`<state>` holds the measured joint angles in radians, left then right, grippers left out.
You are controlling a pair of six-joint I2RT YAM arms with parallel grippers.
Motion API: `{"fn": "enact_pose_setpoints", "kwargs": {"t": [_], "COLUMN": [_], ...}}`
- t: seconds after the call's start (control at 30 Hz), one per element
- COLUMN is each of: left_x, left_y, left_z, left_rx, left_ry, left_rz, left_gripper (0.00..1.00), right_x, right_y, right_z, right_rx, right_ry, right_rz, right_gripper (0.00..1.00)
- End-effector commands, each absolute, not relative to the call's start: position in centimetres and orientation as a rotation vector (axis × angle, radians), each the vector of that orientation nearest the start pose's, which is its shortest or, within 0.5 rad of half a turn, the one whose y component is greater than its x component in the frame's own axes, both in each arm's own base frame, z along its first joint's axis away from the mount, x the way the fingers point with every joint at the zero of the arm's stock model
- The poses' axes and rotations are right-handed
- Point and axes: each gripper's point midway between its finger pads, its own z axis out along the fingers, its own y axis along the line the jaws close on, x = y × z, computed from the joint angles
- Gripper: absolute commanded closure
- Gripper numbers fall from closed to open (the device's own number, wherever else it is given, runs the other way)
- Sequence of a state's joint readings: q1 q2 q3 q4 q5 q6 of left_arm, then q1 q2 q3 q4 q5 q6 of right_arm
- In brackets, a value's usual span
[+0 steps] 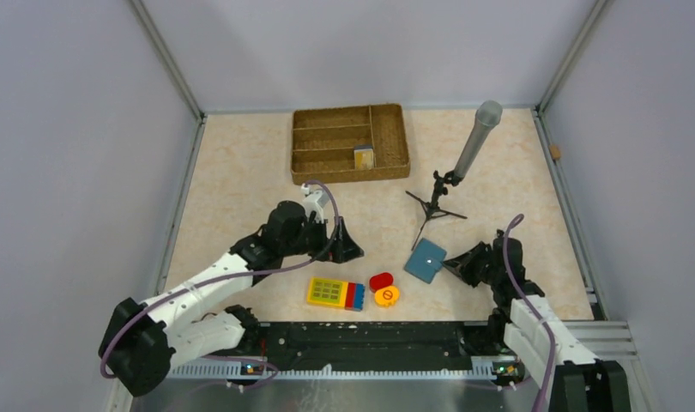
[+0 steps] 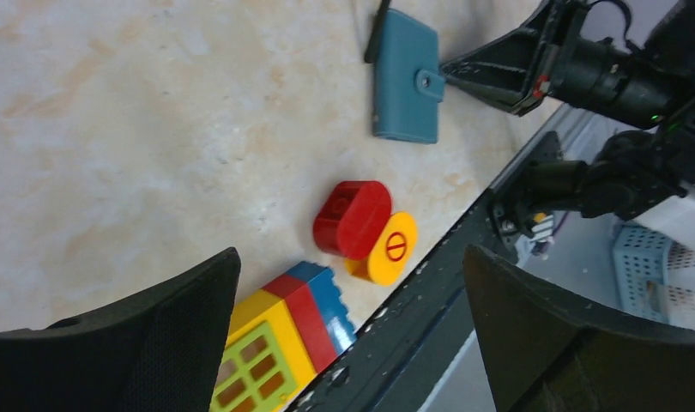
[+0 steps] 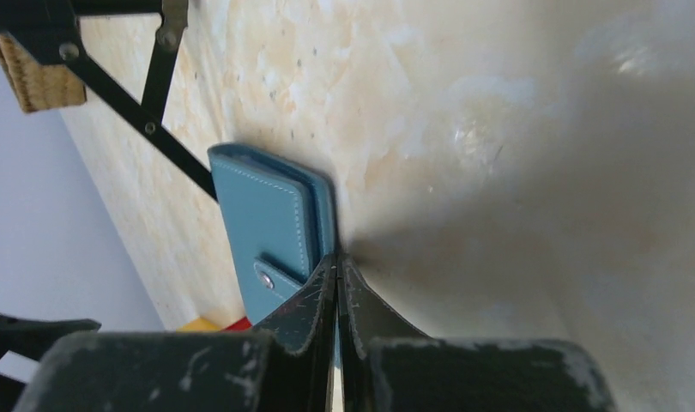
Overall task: Put the credit cards into the card holder
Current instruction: Pick up the card holder from the center of the board.
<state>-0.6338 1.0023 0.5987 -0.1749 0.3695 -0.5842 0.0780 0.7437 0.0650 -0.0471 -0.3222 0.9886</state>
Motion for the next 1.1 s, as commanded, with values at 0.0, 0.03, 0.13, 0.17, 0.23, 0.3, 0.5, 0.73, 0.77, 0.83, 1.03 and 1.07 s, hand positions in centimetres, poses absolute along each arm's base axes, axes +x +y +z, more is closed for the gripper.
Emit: {"fn": "enact_pose_setpoints", "kwargs": {"t": [0.0,0.03,0.13,0.17,0.23,0.3,0.5,0.73,0.77,0.83,1.03,1.07], "left_x": [19.8,19.7,19.5,19.5,19.7,20.2,22.0,22.2,22.3,22.3,20.8,20.7], "left_y": [-29.3,-30.0,-32.3,-33.1,-34.6,-35.9,-38.7,-40.8,-40.8,-41.1,-42.2,-42.4], "left_z": [18.1,18.2,18.3,18.2,18.0,17.3,13.1,9.2,8.9,8.1,5.8,5.7], "left_rx": [0.208,0.209,0.226,0.236,0.265,0.3,0.408,0.449,0.451,0.455,0.485,0.49], "left_ry": [2.112,2.105,2.092,2.094,2.094,2.104,2.199,2.302,2.308,2.33,2.41,2.418], "left_rz": [-1.316,-1.344,-1.411,-1.428,-1.445,-1.426,-1.308,-1.29,-1.278,-1.263,-1.298,-1.298], "left_gripper": [0.01,0.01,0.01,0.02,0.04,0.07,0.21,0.31,0.31,0.32,0.39,0.4], "right_x": [19.1,19.0,18.8,18.8,18.6,18.5,18.2,18.4,18.4,18.4,18.5,18.6], "right_y": [12.2,12.3,12.4,12.4,12.1,11.8,11.7,11.8,11.8,11.6,11.6,11.6], "right_z": [3.4,3.8,4.3,4.3,3.9,3.6,3.3,2.6,2.5,2.2,1.8,1.7], "right_rx": [0.796,0.793,0.795,0.794,0.793,0.793,0.786,0.806,0.808,0.816,0.803,0.799], "right_ry": [2.29,2.288,2.283,2.284,2.294,2.307,2.326,2.3,2.3,2.306,2.323,2.324], "right_rz": [1.004,1.017,1.029,1.021,0.987,0.956,0.941,0.966,0.963,0.95,0.935,0.933], "right_gripper": [1.0,1.0,1.0,1.0,1.0,1.0,0.79,0.76,0.76,0.76,0.76,0.76]}}
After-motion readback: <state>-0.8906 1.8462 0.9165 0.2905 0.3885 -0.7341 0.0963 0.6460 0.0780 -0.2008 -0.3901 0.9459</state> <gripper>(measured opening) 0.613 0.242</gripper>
